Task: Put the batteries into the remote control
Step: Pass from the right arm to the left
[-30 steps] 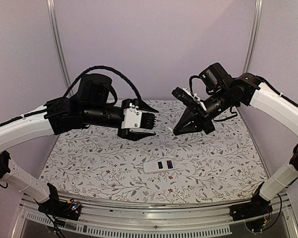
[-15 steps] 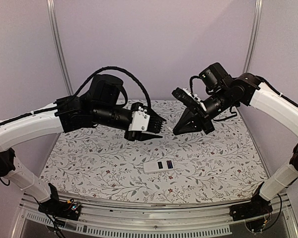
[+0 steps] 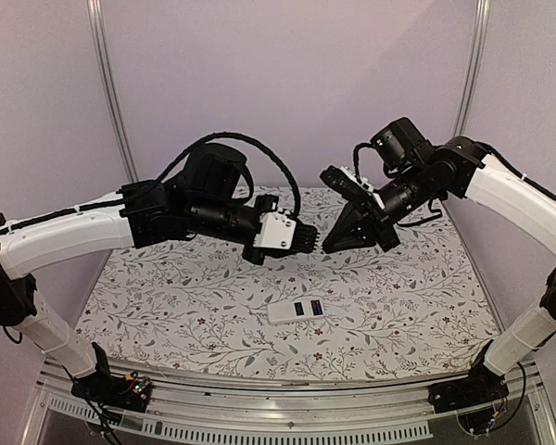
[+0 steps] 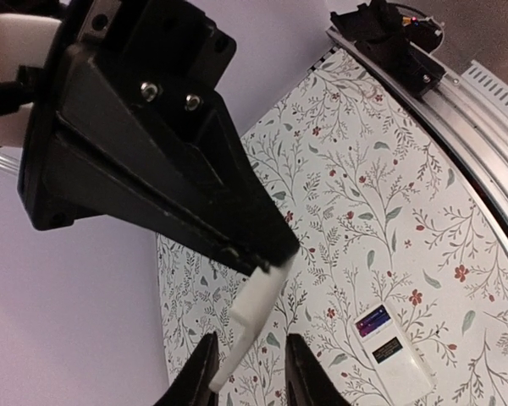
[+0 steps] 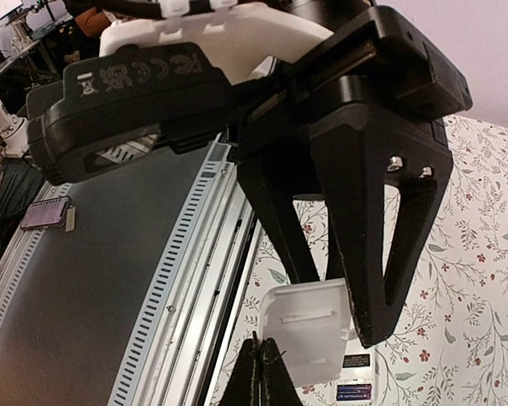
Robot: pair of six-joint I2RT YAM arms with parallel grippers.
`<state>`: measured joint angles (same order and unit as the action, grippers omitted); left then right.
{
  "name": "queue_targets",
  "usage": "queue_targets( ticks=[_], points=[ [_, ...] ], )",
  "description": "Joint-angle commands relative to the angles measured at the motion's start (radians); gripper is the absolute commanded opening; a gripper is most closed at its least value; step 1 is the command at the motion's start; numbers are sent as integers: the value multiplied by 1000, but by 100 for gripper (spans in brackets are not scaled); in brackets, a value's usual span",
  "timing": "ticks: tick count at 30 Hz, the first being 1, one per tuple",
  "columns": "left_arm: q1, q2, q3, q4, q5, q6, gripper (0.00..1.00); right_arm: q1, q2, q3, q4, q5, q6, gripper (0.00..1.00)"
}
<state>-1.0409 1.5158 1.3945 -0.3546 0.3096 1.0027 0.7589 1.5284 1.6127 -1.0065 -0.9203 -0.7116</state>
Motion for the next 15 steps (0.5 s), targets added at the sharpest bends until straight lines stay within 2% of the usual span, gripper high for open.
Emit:
queue_targets(
  ticks=[1, 9, 12, 15],
  points=[
    [-17, 5, 23, -3, 2, 8, 24, 3, 22, 13, 1, 7, -20, 0],
    [-29, -6, 19, -3, 20, 3, 12, 3, 29, 13, 2, 12, -14, 0],
    [-38, -7, 15, -5, 20, 2, 1, 3, 29, 12, 4, 14, -12, 0],
    [-45, -6, 14, -17, 20, -2, 0, 3, 28, 11, 8, 18, -8, 0]
  ],
)
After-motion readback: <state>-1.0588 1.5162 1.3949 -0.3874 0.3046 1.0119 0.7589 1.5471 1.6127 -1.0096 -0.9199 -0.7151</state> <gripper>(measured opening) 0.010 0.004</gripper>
